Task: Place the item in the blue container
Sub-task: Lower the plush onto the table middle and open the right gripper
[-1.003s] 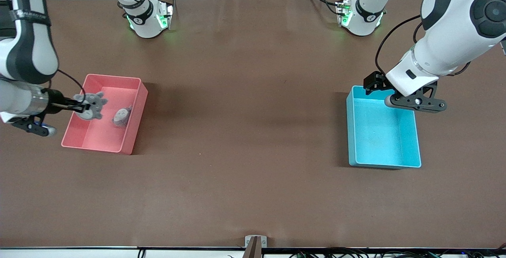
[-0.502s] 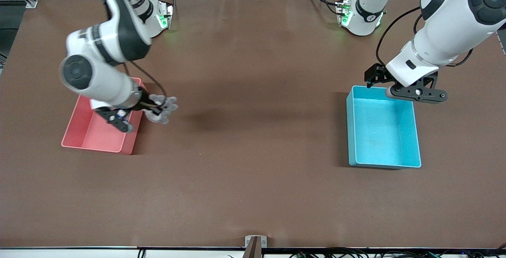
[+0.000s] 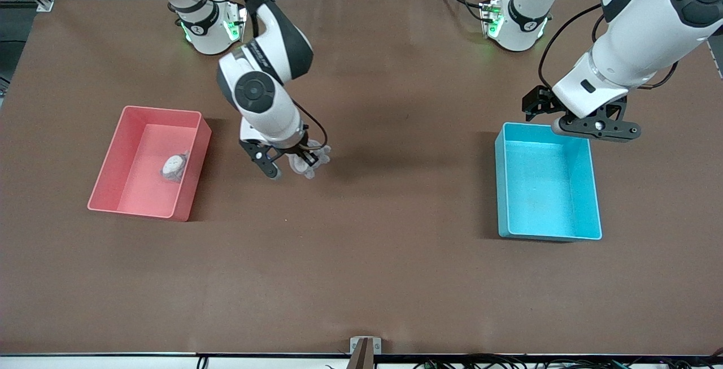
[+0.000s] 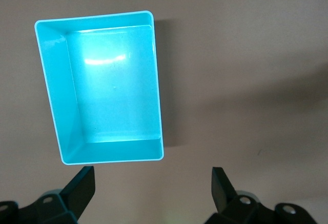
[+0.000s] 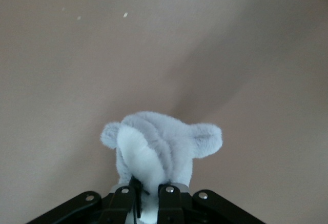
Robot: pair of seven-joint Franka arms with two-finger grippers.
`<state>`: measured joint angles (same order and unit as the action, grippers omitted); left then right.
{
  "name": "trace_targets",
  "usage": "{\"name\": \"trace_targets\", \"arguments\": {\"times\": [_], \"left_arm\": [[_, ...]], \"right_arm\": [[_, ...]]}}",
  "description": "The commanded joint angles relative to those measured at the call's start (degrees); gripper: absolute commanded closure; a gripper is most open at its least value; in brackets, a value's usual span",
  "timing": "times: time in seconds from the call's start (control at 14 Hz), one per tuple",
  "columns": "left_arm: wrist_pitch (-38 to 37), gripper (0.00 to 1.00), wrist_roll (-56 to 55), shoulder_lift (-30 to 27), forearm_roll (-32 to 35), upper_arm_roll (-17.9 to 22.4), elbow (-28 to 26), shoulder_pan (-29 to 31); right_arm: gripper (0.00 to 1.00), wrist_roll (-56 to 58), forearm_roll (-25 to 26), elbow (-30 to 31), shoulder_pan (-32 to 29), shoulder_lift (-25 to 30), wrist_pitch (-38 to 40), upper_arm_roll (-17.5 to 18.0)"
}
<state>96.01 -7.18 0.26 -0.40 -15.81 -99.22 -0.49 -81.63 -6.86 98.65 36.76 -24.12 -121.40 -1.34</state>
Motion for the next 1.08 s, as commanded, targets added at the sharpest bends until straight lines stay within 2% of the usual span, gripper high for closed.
{"name": "trace_targets", "arguments": {"times": [0.0,0.5,0.86,0.93,1.0], "left_arm": [[-0.4,0.0,-0.6,-1.6,-0.1,-0.4,-1.4,0.5],[0.0,0.0,-2.3,-1.5,-0.1,-0.5,-1.6,0.0],[2.4,0.0,-14.6,0.6,-0.2,-6.4,-1.3,-0.1],[3.1,0.0,-15.0,1.0,-0.2,-6.9,-1.4,-0.1],[3.4,0.0,-15.1,1.4,-0.2,-7.0,-1.4,-0.1]], "right_arm": [[1.0,-5.0,-0.1,-6.7,2.0,-4.4,1.0,-0.8],[1.0,-12.2,0.0,-7.4,7.6,-9.6,-4.4,-0.9],[0.95,-16.5,0.0,-7.8,9.7,-14.4,-12.4,-0.9],[0.83,-16.5,0.0,-7.8,9.7,-14.5,-13.0,-0.9],[0.37,-16.4,0.2,-7.8,9.7,-14.5,-13.1,-0.9]]}}
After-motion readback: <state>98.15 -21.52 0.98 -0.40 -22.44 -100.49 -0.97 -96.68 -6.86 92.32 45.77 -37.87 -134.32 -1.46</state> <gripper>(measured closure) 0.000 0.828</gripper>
